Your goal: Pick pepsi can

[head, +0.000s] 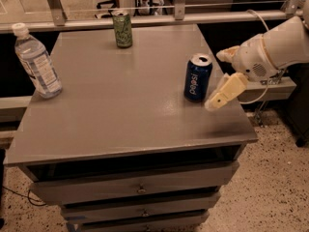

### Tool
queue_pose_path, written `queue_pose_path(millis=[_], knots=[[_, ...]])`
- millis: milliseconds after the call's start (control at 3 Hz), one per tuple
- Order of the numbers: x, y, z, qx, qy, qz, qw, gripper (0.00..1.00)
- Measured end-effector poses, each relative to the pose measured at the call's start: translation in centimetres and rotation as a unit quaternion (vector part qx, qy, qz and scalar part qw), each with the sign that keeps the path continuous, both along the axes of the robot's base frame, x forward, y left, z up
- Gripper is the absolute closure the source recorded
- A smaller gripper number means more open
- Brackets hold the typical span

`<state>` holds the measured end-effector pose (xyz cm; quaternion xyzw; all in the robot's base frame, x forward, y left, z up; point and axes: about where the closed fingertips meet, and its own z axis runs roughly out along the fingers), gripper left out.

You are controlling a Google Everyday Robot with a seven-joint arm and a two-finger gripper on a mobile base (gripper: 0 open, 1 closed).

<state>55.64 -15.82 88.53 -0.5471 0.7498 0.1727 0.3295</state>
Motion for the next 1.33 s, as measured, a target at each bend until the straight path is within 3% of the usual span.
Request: queue_pose_path(millis=[333, 667, 1333], knots=[[0.1, 2.7, -1.6, 0.063, 0.014, 0.015, 0.9978, 0.0], [-0.2, 5.7, -1.9, 0.118, 0.021, 0.039, 0.992, 0.0], [-3.1, 13.0, 1.1, 0.2, 0.025, 0.121, 0.972, 0.0]])
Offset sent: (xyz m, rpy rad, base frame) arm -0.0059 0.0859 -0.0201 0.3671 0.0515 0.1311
